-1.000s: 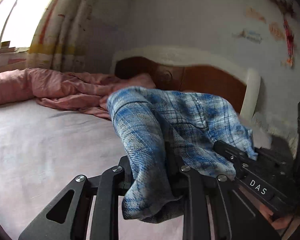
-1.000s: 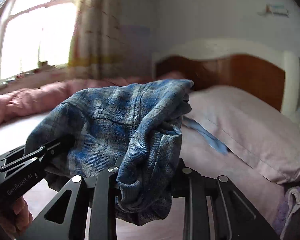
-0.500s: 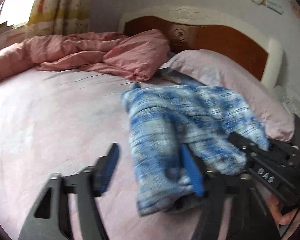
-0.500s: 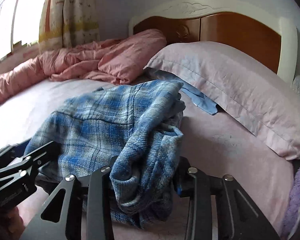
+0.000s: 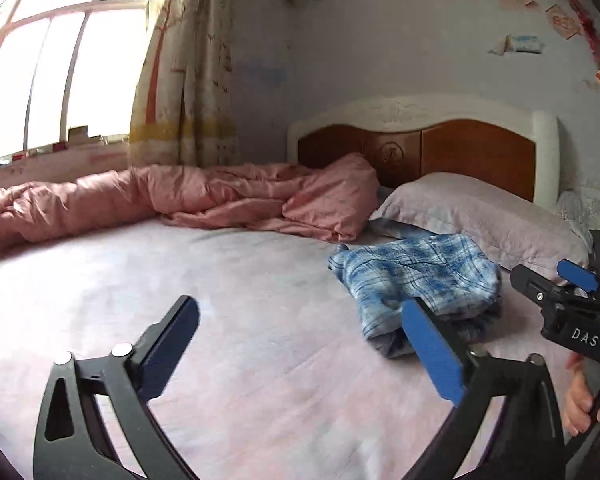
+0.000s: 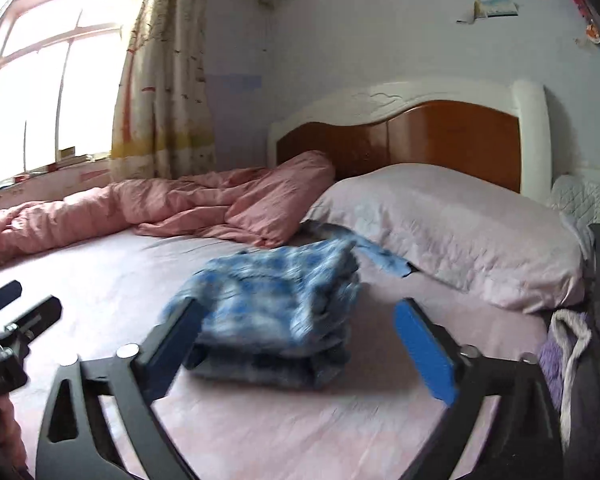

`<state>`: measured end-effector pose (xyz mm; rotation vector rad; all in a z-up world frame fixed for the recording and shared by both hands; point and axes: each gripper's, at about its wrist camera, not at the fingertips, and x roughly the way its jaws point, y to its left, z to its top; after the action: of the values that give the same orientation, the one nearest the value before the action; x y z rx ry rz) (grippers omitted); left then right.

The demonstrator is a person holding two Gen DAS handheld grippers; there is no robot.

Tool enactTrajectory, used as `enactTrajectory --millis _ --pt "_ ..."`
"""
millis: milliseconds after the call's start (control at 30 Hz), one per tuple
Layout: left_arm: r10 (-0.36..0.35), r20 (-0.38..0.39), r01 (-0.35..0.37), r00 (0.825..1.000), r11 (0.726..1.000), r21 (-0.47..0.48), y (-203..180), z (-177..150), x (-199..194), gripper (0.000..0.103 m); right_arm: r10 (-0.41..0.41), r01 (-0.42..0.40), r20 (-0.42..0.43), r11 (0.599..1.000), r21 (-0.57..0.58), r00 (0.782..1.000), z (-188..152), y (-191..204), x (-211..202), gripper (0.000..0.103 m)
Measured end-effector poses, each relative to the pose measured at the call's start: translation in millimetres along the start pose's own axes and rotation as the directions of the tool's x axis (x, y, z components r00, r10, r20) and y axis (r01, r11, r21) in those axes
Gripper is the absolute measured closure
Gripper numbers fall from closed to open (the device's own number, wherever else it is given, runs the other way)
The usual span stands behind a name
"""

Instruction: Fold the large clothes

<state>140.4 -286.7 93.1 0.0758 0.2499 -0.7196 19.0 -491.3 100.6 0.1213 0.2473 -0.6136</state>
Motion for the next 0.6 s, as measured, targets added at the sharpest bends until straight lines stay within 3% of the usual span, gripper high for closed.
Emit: enactTrajectory --millis 100,167,233,333,600 --pt "0.050 0.053 -0.053 0.997 0.996 0.073 4 -14 -28 0.000 -0.005 0.005 0.045 1.000 -0.002 0.999 -7 10 -16 0.000" --pt "0.108 0.121 -0.116 0.987 0.991 0.060 7 -24 -45 0.000 -0.001 0.002 0.058 1.000 -0.015 0.998 -14 19 -22 0.000" --pt "0.113 0.179 -0.122 0.977 0.992 0.040 9 -24 -56 0.000 -0.022 0.025 0.049 0.997 -0.069 0.999 -24 30 -17 0.000" --pt "0.109 0.172 -0.116 0.979 0.993 0.031 13 -25 -56 0.000 -0.039 0.042 0.038 0.993 -0.107 0.999 -27 37 -17 0.000" --pt "0.096 0.169 -0.103 0.981 0.994 0.035 13 -25 -56 0.000 -0.071 0.076 0.072 0.994 -0.075 0.995 -33 32 -39 0.000"
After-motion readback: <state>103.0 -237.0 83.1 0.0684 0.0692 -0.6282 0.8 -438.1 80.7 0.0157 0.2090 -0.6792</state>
